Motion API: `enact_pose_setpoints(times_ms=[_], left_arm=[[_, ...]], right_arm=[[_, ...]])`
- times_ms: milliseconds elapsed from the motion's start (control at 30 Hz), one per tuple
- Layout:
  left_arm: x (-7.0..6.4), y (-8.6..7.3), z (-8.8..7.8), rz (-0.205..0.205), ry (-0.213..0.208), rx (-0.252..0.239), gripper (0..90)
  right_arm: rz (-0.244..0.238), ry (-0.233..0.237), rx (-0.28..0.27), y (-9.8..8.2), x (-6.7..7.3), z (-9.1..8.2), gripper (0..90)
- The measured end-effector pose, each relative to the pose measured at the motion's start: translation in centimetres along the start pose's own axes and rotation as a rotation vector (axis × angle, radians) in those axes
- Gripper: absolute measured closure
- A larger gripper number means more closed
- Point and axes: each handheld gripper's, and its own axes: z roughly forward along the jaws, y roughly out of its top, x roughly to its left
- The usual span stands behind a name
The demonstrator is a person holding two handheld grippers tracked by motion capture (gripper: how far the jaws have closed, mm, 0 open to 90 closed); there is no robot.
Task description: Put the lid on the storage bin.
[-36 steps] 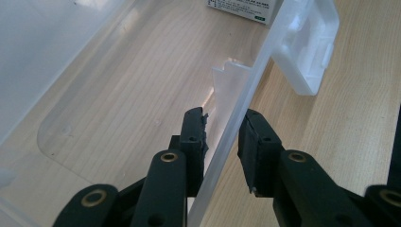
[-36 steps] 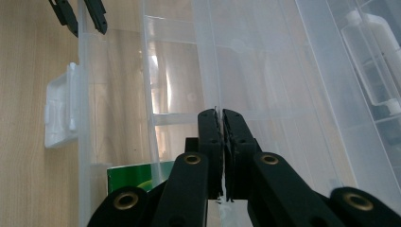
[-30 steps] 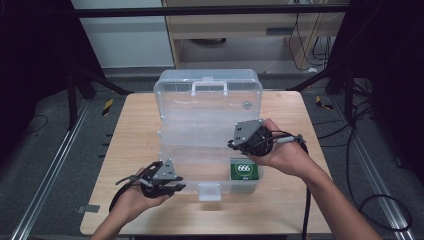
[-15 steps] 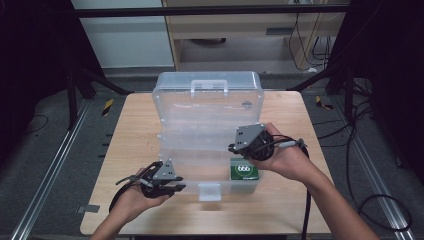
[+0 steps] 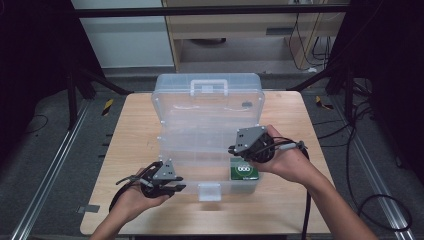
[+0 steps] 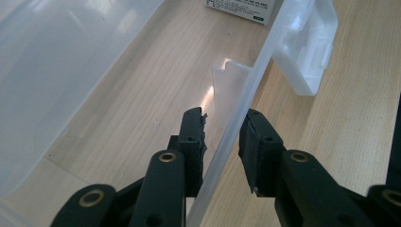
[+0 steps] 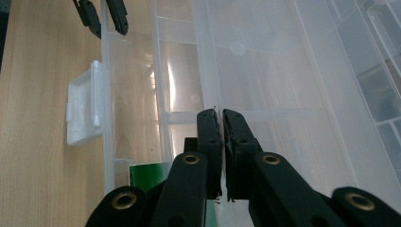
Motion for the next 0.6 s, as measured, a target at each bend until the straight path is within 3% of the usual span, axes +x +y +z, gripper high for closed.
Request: enact_pose_setpoints(times_ms=[300, 433, 467, 600], left_arm=[[-0.1, 0.0, 0.0, -0.006, 0.005, 0.000, 68.3], [-0.3, 0.1, -0.2, -0.023, 0.019, -0.018, 54.8], [-0.4, 0.2, -0.3, -0.030, 0.005, -0.035, 49.0], [-0.8, 0.4, -1.3, -0.043, 0.023, -0.078, 46.1]], right_arm=[[0.000, 0.005, -0.001, -0.1, 0.1, 0.0, 86.6], [0.000, 0.008, -0.001, -0.2, 0.2, -0.1, 86.6], [-0.001, 0.009, 0.000, -0.2, 0.2, -0.1, 86.6], [0.000, 0.010, 0.000, -0.2, 0.2, -0.1, 86.6]])
